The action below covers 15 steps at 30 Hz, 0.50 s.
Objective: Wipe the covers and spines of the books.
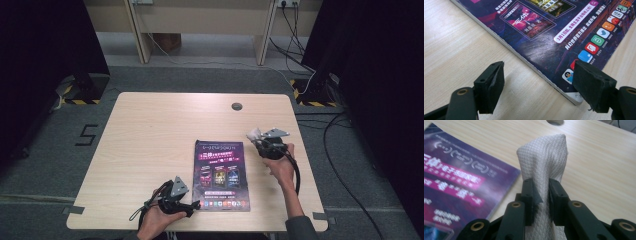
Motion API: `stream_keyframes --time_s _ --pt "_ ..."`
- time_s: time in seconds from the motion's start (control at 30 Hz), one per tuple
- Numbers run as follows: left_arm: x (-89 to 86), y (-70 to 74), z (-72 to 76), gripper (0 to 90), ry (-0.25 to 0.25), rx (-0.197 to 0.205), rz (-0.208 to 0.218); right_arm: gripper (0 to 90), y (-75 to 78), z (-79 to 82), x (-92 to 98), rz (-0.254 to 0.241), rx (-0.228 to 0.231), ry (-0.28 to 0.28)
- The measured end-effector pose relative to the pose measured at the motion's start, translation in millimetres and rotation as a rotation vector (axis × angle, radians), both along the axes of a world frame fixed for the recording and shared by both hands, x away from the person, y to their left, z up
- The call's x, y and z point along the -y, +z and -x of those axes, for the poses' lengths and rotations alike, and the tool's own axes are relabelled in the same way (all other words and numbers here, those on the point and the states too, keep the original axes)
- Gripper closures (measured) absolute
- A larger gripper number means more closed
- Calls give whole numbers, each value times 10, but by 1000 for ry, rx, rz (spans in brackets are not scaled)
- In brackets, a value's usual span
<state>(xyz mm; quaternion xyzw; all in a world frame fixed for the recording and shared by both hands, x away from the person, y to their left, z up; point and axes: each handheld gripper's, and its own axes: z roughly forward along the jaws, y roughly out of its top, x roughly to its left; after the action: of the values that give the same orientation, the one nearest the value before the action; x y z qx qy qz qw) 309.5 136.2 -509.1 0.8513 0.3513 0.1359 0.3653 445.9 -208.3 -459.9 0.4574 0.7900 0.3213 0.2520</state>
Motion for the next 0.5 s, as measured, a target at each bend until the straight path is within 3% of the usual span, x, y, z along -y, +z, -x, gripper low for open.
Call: stream_keyframes --time_s 0.3,0.5 --pt "-27 7 -22 260 0 -2 -5 765 -73 285 470 -19 -4 -61" --pt "-27 6 -23 262 1 -3 -1 764 -77 400 630 -31 -14 -90"
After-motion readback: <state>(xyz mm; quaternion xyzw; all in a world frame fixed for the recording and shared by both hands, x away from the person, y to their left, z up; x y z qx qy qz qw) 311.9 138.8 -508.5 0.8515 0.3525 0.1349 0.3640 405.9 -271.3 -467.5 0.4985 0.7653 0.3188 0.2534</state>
